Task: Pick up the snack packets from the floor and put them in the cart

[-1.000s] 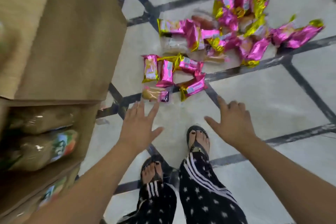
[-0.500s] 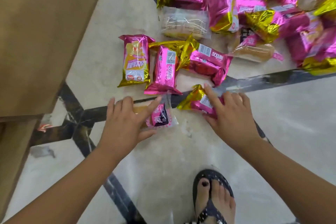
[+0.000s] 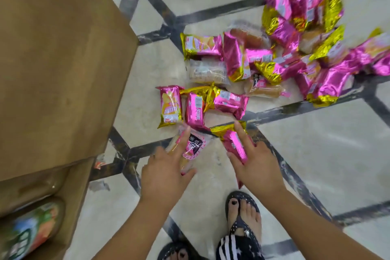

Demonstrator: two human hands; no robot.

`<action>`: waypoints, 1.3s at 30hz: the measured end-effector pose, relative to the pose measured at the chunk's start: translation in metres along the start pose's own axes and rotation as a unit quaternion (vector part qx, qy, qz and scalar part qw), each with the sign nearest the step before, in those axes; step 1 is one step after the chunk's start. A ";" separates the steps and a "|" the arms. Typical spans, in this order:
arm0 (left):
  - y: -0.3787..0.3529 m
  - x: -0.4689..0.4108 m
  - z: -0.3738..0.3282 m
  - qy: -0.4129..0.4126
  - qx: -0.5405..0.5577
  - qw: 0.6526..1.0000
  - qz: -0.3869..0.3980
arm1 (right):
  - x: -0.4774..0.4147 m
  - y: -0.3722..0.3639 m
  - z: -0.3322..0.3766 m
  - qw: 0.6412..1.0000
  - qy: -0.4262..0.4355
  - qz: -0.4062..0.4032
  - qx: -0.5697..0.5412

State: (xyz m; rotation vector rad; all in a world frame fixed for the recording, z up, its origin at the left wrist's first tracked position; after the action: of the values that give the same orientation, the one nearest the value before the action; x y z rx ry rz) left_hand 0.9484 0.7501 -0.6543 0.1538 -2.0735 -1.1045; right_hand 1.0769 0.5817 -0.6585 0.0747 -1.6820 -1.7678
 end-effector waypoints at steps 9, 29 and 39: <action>0.195 0.058 -0.085 0.004 0.002 0.999 -0.045 | 0.026 0.209 0.021 0.997 -0.039 -0.052 -0.031; 0.400 0.331 -0.209 0.047 0.056 0.992 -0.099 | 0.232 0.522 0.021 0.991 -0.053 -0.062 -0.102; 0.435 0.360 -0.211 0.046 0.095 0.988 -0.108 | 0.304 0.547 -0.006 0.968 -0.177 -0.073 -0.159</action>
State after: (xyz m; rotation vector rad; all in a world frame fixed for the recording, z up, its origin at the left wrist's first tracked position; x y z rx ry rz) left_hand 0.9412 0.7250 -0.0519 0.5250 -2.1138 -1.0023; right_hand 1.0826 0.4637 -0.0440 -0.2829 -1.6370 -2.2480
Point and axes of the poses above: each hand's wrist, its own x-axis away from the middle knuckle, its own y-axis out of the back of the hand, z = x × y, the point moved 9 cm from there along -x, towards the middle knuckle, and after that the axes turned 15 degrees about x, right-handed, at the moved point
